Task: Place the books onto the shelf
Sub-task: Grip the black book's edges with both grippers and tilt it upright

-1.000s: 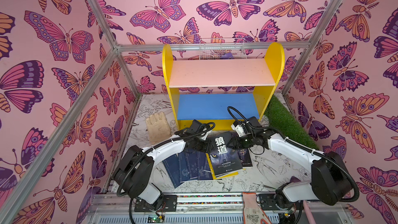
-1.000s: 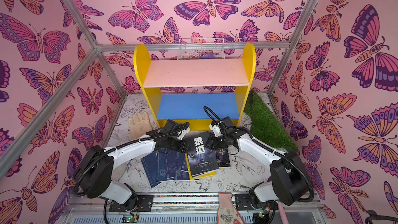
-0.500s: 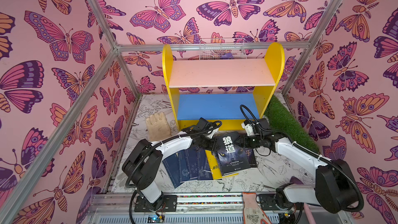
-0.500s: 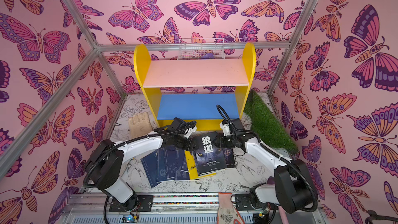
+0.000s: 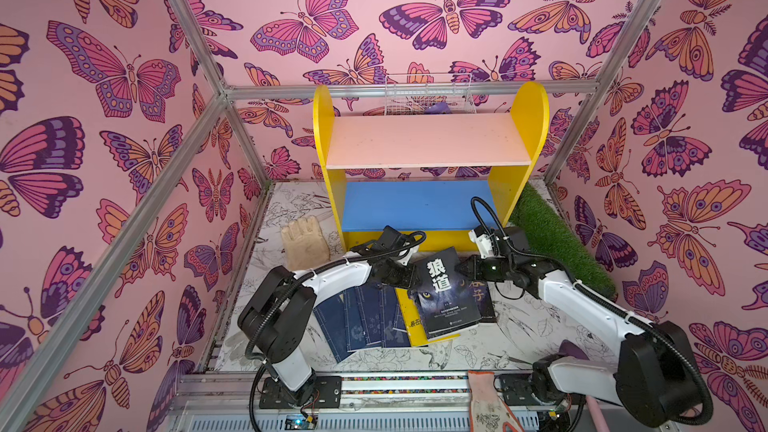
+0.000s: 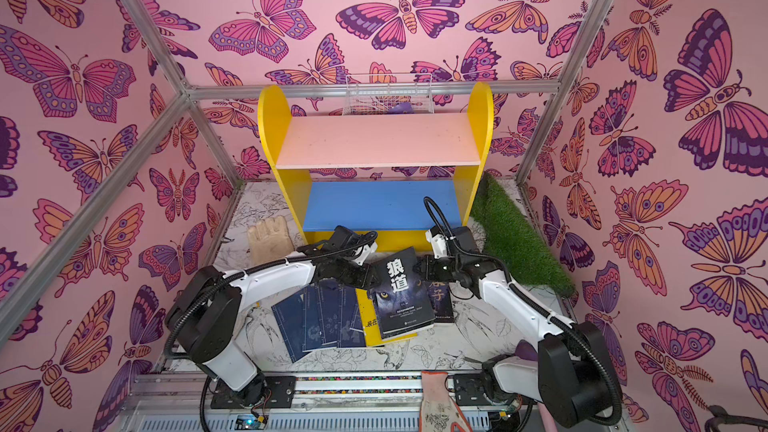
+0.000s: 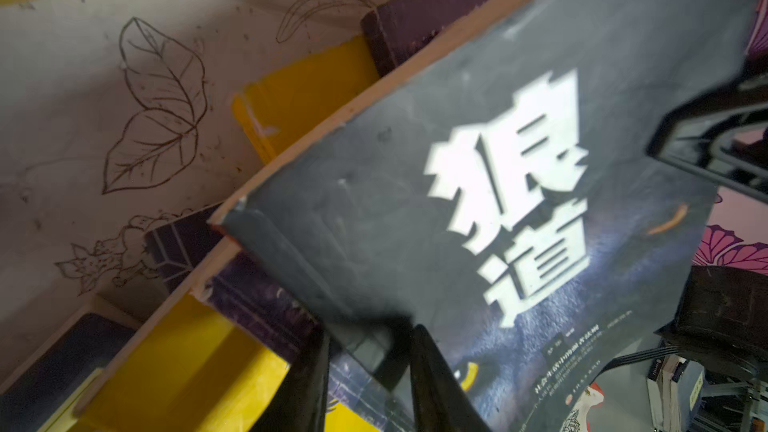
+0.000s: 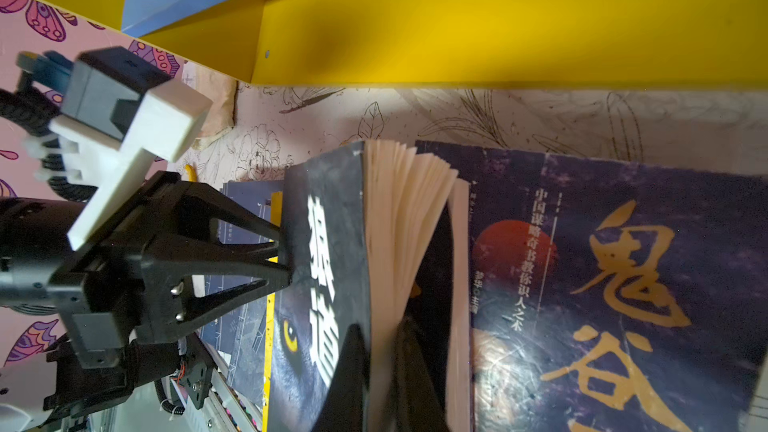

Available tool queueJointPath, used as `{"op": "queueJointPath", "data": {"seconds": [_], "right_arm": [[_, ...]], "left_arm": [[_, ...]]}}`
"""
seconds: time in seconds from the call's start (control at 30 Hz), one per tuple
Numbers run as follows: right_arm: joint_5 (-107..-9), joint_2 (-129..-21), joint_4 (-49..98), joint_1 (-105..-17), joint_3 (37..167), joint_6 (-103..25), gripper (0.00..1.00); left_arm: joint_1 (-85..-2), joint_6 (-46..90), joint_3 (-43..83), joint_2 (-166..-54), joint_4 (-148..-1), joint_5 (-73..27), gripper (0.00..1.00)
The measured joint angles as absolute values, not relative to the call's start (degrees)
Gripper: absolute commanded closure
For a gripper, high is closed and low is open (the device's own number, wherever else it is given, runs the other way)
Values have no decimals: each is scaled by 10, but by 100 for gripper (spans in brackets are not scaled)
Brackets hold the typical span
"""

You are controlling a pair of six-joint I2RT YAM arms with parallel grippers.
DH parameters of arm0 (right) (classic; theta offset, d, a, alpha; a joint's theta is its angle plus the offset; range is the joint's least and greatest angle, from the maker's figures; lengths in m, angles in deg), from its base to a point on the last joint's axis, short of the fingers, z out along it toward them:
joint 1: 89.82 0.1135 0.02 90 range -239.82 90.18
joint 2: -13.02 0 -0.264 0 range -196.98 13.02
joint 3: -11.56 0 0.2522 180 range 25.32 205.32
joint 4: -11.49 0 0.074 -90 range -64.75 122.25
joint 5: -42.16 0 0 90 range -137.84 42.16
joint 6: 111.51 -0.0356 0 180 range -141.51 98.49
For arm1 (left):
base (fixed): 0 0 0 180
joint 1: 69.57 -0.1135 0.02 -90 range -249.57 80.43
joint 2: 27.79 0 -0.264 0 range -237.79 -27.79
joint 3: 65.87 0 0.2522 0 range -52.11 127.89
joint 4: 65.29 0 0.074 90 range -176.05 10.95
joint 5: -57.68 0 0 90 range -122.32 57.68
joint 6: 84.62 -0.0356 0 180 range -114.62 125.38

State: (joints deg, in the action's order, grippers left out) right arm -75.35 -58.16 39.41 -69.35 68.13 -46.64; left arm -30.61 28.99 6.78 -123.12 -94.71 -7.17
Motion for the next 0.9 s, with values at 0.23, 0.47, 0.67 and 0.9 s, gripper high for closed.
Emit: {"op": "queueJointPath", "data": {"seconds": [0.23, 0.47, 0.67, 0.9], "right_arm": [[-760, -569, 405, -690, 696, -457, 100], [-807, -567, 380, -703, 696, -483, 100], [-816, -567, 359, -714, 687, -501, 100], [-844, -567, 305, -718, 652, -541, 100]], "left_arm": [[-347, 309, 11, -1170, -869, -26, 19], [-367, 315, -14, -1159, -836, -6, 18], [-367, 314, -10, -1175, -815, -7, 20], [-373, 313, 15, -1214, -803, -4, 24]]}}
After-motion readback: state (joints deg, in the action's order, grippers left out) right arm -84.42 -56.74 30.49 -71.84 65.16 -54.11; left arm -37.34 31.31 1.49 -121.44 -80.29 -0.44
